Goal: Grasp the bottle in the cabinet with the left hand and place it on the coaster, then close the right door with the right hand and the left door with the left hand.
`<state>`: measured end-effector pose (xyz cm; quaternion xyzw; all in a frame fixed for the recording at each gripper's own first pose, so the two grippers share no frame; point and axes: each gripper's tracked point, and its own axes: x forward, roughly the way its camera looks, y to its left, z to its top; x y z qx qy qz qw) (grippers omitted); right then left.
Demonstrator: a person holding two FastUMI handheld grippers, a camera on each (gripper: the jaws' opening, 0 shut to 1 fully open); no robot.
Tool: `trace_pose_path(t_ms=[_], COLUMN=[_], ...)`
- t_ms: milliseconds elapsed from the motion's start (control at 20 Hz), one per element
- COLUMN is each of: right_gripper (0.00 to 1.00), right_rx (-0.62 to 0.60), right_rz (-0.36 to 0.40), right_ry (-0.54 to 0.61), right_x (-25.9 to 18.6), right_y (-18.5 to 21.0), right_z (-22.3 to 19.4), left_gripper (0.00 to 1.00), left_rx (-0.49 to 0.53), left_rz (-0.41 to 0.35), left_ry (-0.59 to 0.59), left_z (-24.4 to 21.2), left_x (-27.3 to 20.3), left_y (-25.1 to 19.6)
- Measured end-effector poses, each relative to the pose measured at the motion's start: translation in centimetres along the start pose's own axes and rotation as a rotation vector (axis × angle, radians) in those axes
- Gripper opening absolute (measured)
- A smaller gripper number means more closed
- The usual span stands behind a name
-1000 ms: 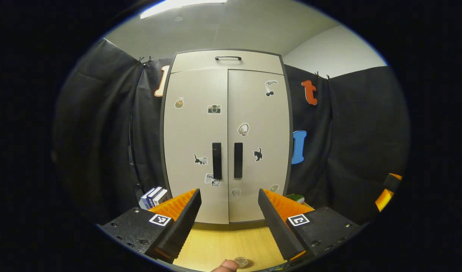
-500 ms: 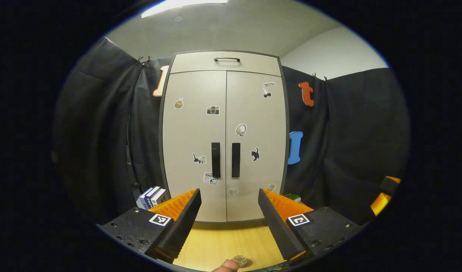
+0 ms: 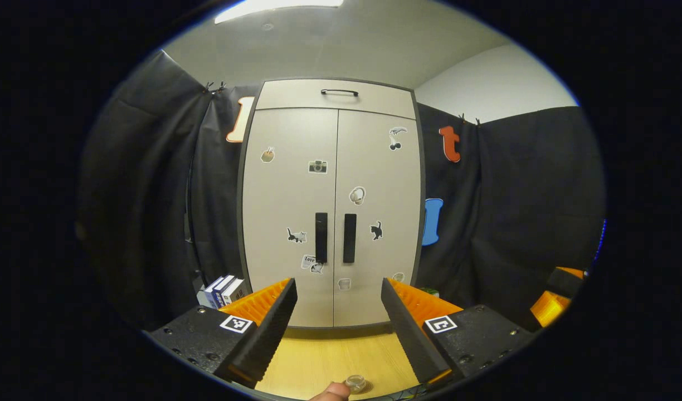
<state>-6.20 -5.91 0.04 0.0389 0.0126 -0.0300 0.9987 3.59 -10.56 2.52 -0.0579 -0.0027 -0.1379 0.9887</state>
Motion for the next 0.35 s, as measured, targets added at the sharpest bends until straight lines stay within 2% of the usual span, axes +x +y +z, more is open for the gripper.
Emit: trace_pose_path(t_ms=[100,150,250,350], right_gripper=[0.89,0.93,0.93,0.93], right_rx=[-0.009,-0.015,-0.019,-0.012], right_rz=[-0.006,-0.02,-0.039,-0.05], right_ry=[0.011,0.017,0.02,0.017], right_x=[0.4,0.8,1.5,2.3], right_y=[0.3,0.2,0.4,0.9], right_z=[-0.2,-0.2,0.0,0.4], left_gripper=[0.97,0.96,0.94,0.97], left_rx=[0.0,-0.002,-0.009,-0.005], left_rz=[-0.003,-0.006,-0.02,-0.042], left_ry=[0.002,0.009,0.001,-0.011], left_z=[-0.1,-0.2,0.3,0.9], left_x=[0.1,0.0,0.5,1.1], left_y=[0.5,0.6,1.0,1.5])
